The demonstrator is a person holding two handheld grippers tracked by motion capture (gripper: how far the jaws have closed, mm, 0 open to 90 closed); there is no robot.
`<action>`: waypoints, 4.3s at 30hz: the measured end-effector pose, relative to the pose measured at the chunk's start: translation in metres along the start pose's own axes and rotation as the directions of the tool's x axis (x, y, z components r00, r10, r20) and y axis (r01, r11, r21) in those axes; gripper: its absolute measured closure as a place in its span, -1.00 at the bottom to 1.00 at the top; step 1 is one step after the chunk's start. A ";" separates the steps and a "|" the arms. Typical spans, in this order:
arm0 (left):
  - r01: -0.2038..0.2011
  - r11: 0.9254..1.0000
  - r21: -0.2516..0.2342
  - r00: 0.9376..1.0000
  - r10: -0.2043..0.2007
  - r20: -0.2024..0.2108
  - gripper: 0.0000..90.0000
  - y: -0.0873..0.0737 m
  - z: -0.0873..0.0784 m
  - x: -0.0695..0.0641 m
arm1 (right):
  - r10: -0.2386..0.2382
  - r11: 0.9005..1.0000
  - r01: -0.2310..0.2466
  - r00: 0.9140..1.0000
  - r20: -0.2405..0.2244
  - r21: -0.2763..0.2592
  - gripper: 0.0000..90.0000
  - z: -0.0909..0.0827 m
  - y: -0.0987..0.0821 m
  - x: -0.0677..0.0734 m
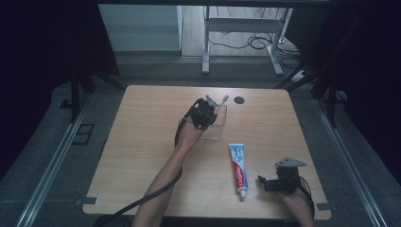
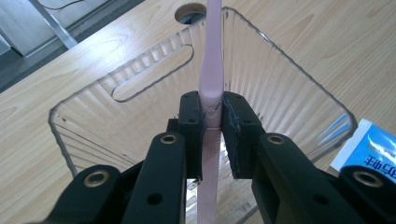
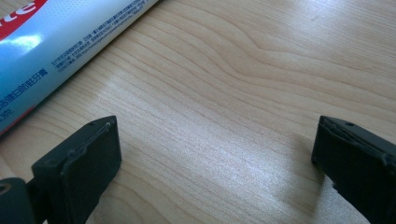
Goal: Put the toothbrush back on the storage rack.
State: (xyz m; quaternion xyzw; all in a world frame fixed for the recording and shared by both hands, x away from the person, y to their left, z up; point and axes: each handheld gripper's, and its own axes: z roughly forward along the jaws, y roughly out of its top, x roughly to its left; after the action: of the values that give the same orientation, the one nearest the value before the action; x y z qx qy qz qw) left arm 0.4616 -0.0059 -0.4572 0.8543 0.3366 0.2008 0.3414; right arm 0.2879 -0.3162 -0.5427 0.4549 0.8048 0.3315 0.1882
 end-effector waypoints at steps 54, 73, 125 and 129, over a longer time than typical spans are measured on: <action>0.004 1.000 -0.022 0.997 -0.003 0.078 -0.13 -0.003 -0.025 -0.011 | -0.001 1.000 0.001 1.000 0.001 0.000 -0.98 0.000 0.000 0.000; 0.080 0.996 -0.048 0.980 -0.070 0.189 -0.35 -0.021 -0.047 -0.009 | -0.001 1.000 0.001 1.000 0.001 0.001 -0.98 0.000 0.000 0.000; 0.117 0.990 -0.085 0.967 -0.094 0.236 -0.53 -0.088 -0.100 -0.017 | 0.007 1.000 -0.007 1.000 0.013 0.008 -1.00 0.003 0.003 0.001; 0.107 0.990 -0.092 0.969 -0.083 0.235 -0.53 -0.094 -0.102 -0.020 | 0.014 1.000 -0.014 1.000 0.021 0.006 -1.00 0.003 0.003 0.002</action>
State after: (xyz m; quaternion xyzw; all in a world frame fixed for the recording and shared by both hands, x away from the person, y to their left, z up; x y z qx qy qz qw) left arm 0.3484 0.0760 -0.4570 0.8359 0.3244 0.1011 0.4311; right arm 0.2907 -0.3121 -0.5430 0.4646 0.8007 0.3255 0.1928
